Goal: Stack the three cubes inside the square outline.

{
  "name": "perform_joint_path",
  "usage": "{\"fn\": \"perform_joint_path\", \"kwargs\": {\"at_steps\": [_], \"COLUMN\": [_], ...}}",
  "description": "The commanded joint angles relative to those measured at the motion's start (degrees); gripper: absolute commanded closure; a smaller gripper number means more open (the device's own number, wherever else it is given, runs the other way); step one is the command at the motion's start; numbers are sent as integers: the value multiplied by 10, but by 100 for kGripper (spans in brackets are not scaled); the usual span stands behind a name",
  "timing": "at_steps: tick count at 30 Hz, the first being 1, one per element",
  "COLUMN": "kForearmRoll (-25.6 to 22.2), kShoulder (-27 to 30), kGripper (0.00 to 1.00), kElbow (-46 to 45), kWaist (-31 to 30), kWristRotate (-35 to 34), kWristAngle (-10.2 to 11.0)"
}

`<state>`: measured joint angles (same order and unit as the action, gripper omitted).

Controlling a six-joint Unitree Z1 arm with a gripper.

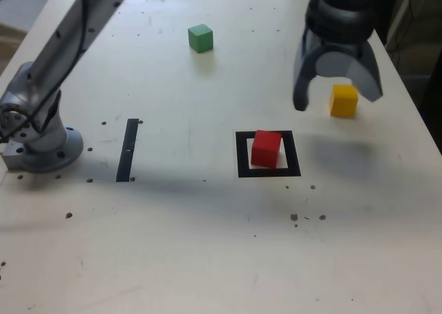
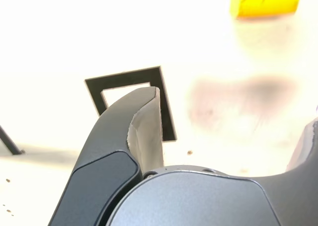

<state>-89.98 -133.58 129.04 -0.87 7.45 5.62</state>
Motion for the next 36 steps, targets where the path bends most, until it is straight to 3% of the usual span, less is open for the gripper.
{"fn": "perform_joint_path", "kwargs": {"at_steps": [1, 7, 19, 36], "kForearmRoll": [-13, -34, -38, -38], "kShoulder": [-14, -61, -72, -139], "kGripper": [0, 0, 1, 12], "kElbow": [68, 117, 89, 157], "kWaist": [4, 32, 63, 69], "kWristRotate": [6, 13, 13, 35], "kWristAngle": [0, 6, 38, 30]}}
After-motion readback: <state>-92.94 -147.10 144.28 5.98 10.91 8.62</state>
